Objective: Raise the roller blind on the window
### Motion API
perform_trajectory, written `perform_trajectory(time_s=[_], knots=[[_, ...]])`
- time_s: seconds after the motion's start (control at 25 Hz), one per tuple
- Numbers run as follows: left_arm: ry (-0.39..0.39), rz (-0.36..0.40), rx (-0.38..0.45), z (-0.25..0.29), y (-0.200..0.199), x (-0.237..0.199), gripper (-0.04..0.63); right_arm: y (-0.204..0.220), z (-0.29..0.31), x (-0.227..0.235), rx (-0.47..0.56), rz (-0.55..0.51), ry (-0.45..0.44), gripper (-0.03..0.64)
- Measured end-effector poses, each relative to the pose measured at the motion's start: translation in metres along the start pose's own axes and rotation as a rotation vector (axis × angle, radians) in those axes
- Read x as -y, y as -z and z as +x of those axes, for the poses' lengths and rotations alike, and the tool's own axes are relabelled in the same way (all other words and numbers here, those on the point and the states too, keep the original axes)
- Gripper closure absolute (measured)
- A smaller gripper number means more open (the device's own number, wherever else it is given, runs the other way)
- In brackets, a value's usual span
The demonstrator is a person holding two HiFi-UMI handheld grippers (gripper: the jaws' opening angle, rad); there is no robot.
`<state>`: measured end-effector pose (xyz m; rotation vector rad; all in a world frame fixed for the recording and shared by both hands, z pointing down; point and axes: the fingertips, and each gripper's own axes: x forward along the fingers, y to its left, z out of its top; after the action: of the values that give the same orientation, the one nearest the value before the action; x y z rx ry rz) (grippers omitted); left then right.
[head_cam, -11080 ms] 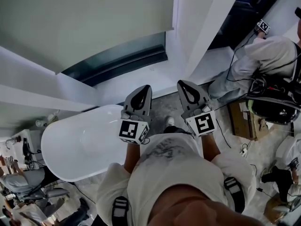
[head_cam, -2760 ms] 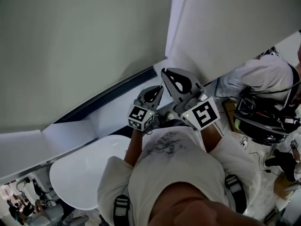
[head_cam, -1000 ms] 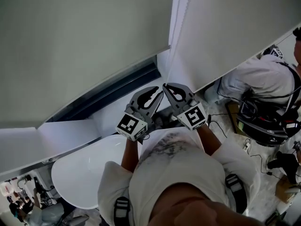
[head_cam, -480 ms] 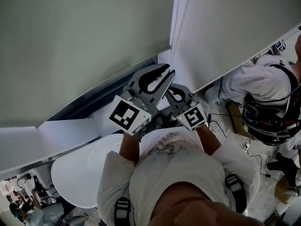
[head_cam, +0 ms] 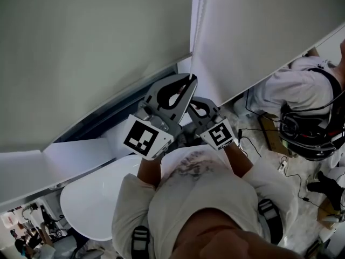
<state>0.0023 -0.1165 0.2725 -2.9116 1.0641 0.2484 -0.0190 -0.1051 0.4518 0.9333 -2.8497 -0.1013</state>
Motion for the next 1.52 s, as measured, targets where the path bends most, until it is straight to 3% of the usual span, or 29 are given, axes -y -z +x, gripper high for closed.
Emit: perform_trajectory(time_s=[0.44,1.52], knots=[[-0.023,-0.005,-0.047,-0.007,0.044,-0.004,0.581,0.043,0.003,-0.007,-0.109,0.029,-0.024,0.555],[-0.045,-0.137,-0.187,-0.026,0.139,-0.004,0.581,0.139,0.004,-0.026,-0.320,0.107,-0.077,0.555]])
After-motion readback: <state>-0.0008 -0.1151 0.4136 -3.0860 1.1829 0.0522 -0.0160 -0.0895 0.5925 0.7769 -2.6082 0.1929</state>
